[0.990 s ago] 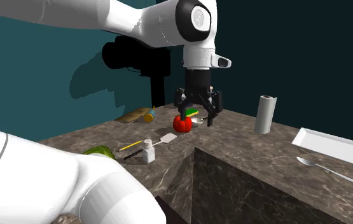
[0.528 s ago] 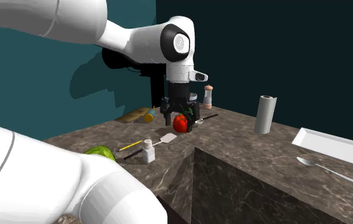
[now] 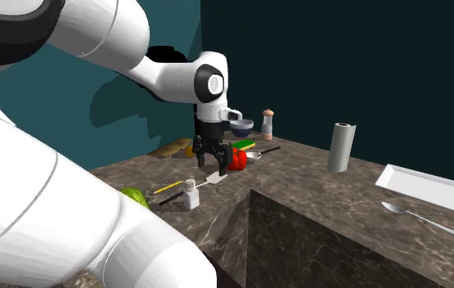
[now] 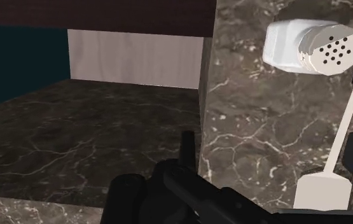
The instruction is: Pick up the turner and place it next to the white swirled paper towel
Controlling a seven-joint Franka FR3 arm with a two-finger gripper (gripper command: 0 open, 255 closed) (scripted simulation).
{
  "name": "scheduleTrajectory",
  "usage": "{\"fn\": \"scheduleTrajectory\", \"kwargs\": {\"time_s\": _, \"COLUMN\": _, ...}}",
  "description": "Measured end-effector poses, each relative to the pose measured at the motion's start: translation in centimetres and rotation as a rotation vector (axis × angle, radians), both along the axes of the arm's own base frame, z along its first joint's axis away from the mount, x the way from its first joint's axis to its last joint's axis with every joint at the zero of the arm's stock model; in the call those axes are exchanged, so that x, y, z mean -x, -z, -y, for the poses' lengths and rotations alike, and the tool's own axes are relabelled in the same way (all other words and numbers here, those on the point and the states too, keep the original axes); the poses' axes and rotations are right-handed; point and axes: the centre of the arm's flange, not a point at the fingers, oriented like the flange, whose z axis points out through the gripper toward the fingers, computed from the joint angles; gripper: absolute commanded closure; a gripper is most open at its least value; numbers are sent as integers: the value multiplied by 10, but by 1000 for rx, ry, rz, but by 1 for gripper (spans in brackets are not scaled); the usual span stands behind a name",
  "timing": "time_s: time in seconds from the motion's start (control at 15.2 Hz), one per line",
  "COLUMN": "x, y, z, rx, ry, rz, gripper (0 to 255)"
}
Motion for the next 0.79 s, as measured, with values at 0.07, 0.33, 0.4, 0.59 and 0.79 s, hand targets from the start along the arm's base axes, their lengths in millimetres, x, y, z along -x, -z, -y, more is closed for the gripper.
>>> {"fn": "scheduleTrajectory", "kwargs": {"time_s": 0.07, "x": 0, "y": 6, "z": -10, "rx": -2, "ry": 9, "rz": 1, "gripper": 0}}
{"fn": "scheduleTrajectory", "kwargs": {"time_s": 0.33, "x": -7, "y": 34, "z": -55, "rx": -8, "ry": 42, "rz": 3, "gripper": 0}}
{"fn": "scheduleTrajectory", "kwargs": {"time_s": 0.4, "x": -8, "y": 41, "z": -66, "rx": -9, "ry": 51, "rz": 3, "gripper": 0}}
{"fn": "scheduleTrajectory", "kwargs": {"time_s": 0.59, "x": -16, "y": 58, "z": -98, "rx": -14, "ry": 76, "rz": 5, "gripper": 0}}
{"fn": "scheduleTrajectory", "kwargs": {"time_s": 0.79, "x": -16, "y": 76, "z": -113, "rx": -17, "ry": 89, "rz": 5, "gripper": 0}}
